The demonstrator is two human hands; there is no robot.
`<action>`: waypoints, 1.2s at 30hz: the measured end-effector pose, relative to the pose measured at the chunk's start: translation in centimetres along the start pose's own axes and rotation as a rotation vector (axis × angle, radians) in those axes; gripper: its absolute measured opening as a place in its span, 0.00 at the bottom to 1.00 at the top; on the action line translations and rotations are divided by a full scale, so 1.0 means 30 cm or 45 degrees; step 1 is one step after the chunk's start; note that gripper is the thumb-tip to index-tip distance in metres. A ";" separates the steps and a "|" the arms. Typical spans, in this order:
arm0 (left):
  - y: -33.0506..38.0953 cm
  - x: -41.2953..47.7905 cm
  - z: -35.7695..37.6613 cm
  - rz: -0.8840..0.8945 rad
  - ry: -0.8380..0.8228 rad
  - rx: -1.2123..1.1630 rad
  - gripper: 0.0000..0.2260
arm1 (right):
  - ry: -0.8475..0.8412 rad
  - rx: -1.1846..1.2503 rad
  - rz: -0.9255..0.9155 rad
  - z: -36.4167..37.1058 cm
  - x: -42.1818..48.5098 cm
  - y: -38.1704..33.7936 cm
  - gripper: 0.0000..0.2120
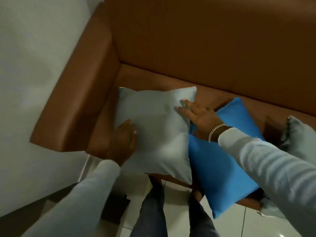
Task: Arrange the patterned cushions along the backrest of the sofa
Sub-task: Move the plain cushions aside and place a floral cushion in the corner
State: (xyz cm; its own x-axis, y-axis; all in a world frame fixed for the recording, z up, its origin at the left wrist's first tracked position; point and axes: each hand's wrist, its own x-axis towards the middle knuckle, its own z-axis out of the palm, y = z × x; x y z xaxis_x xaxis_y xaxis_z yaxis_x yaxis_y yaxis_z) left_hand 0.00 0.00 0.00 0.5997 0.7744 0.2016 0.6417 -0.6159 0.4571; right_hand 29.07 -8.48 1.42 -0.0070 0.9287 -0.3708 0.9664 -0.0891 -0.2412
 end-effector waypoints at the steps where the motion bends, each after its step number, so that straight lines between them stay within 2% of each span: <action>1: -0.037 -0.044 0.045 -0.109 -0.097 -0.050 0.17 | -0.064 -0.126 -0.054 0.044 0.036 -0.015 0.50; 4: -0.081 -0.234 0.159 -0.314 -0.442 0.013 0.38 | -0.074 -0.223 -0.012 0.167 0.079 -0.022 0.53; 6: -0.123 -0.352 0.251 -0.257 -0.555 0.209 0.51 | -0.015 -0.234 0.044 0.264 0.119 -0.018 0.53; 8: -0.155 -0.428 0.315 -0.192 -0.594 0.395 0.54 | 0.057 -0.202 0.064 0.336 0.127 -0.021 0.48; 11: -0.178 -0.423 0.381 -0.220 -0.517 0.468 0.52 | 0.149 -0.126 0.079 0.397 0.127 0.001 0.42; 14: -0.198 -0.362 0.416 -0.357 -0.253 0.172 0.46 | 0.292 0.064 0.055 0.444 0.153 0.042 0.38; 16: -0.215 -0.292 0.372 -0.387 -0.086 -0.039 0.39 | 0.405 0.211 -0.005 0.438 0.167 0.046 0.30; 18: -0.242 -0.219 0.290 -0.300 -0.010 -0.148 0.30 | 0.545 0.296 -0.049 0.406 0.180 0.030 0.23; 21: -0.297 -0.085 0.156 -0.154 0.096 -0.275 0.22 | 0.693 0.397 -0.031 0.311 0.208 -0.010 0.21; 22: -0.320 -0.012 0.119 -0.218 0.114 -0.319 0.21 | 0.757 0.437 -0.021 0.258 0.224 -0.021 0.20; 23: -0.356 0.051 0.098 -0.414 0.127 -0.397 0.20 | 0.806 0.497 -0.017 0.212 0.236 -0.033 0.19; 24: -0.393 0.166 0.088 -0.636 0.101 -0.409 0.17 | 0.875 0.557 -0.014 0.152 0.252 -0.042 0.17; 25: -0.435 0.259 0.064 -0.858 -0.046 -0.349 0.16 | 0.949 0.607 -0.014 0.086 0.269 -0.049 0.14; 26: -0.473 0.354 0.032 -0.951 -0.322 -0.326 0.17 | 1.030 0.631 -0.013 0.023 0.284 -0.054 0.12; 27: -0.507 0.468 -0.005 -0.984 -0.445 -0.337 0.19 | 1.116 0.628 -0.007 -0.046 0.311 -0.063 0.13; 29: -0.506 0.666 -0.080 -0.891 -0.347 -0.410 0.18 | 1.253 0.613 0.020 -0.164 0.357 -0.059 0.15; 31: -0.448 0.883 -0.169 -0.955 -0.450 -0.331 0.21 | 1.356 0.584 0.047 -0.264 0.420 -0.036 0.16; 32: -0.432 0.957 -0.212 -0.752 -0.570 -0.353 0.23 | 1.392 0.574 0.077 -0.304 0.454 -0.021 0.16; 33: -0.414 1.015 -0.233 -0.475 -0.565 -0.382 0.23 | 1.423 0.557 0.111 -0.336 0.490 -0.004 0.17; 35: -0.386 1.096 -0.271 -0.268 -0.480 -0.374 0.25 | 1.468 0.527 0.188 -0.363 0.557 0.030 0.18; 36: -0.398 1.130 -0.258 -0.227 -0.451 -0.342 0.22 | 1.472 0.513 0.238 -0.367 0.592 0.050 0.19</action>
State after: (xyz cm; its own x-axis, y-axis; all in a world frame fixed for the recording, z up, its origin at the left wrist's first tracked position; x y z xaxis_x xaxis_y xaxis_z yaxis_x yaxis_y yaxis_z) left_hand 8.98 34.74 8.10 0.6475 0.7388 -0.1868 0.6313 -0.3827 0.6746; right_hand 33.24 11.84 4.34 0.5514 0.6437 0.5306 0.7786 -0.1686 -0.6045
